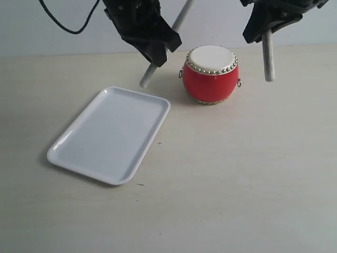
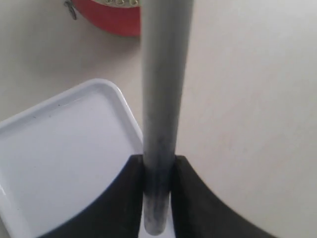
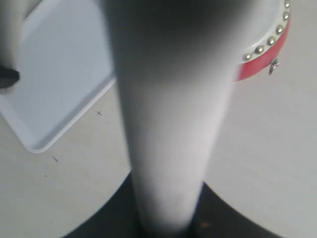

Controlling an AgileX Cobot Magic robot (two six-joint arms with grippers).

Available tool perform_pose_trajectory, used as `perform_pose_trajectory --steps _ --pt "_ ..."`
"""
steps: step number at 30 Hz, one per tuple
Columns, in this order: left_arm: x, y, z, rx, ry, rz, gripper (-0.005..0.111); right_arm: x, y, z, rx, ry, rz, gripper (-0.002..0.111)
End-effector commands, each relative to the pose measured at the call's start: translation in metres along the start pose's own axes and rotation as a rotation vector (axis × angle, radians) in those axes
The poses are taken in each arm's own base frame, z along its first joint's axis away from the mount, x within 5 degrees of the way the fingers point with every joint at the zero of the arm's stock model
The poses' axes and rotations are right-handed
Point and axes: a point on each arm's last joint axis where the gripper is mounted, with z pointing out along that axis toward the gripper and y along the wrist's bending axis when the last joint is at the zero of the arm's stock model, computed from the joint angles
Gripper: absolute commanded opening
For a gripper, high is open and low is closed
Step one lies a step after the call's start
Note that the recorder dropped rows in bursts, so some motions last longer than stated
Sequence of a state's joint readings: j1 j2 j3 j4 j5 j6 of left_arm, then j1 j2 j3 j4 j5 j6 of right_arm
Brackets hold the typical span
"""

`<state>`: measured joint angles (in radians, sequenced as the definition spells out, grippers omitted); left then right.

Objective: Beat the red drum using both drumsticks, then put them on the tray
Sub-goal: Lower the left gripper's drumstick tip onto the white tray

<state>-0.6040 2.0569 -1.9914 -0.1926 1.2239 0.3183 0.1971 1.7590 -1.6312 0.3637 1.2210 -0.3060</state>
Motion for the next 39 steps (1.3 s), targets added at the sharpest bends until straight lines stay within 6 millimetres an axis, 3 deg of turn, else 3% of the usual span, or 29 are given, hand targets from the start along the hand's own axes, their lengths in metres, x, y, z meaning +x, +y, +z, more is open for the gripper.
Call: perform_pose_trajectory --steps 1,10,17,26,31,35,39 --pt "0.009 0.009 -0.02 -0.014 -0.022 -0.047 0.0 -0.002 0.001 0.015 -0.026 0.031 -0.014 0.0" --pt "0.042 0.021 -0.011 0.001 0.079 -0.076 0.0 -0.004 0.028 0.023 -0.082 0.042 -0.089 0.0" --pt "0.067 0.039 0.006 0.007 0.166 -0.2 0.0 -0.003 0.055 0.031 -0.107 0.063 -0.157 0.0" --pt "0.111 0.064 0.054 -0.026 0.21 -0.314 0.0 -0.004 0.057 0.032 -0.102 0.046 -0.175 0.0" --pt "0.118 0.073 0.075 -0.063 0.258 -0.312 0.0 -0.005 0.057 0.032 -0.097 0.034 -0.183 0.0" --pt "0.129 0.089 0.099 -0.192 0.328 -0.336 0.0 -0.007 0.057 0.032 -0.094 0.021 -0.191 0.0" --pt "0.132 0.091 0.106 -0.2 0.338 -0.35 0.0 -0.007 0.057 0.032 -0.092 0.012 -0.2 0.0"
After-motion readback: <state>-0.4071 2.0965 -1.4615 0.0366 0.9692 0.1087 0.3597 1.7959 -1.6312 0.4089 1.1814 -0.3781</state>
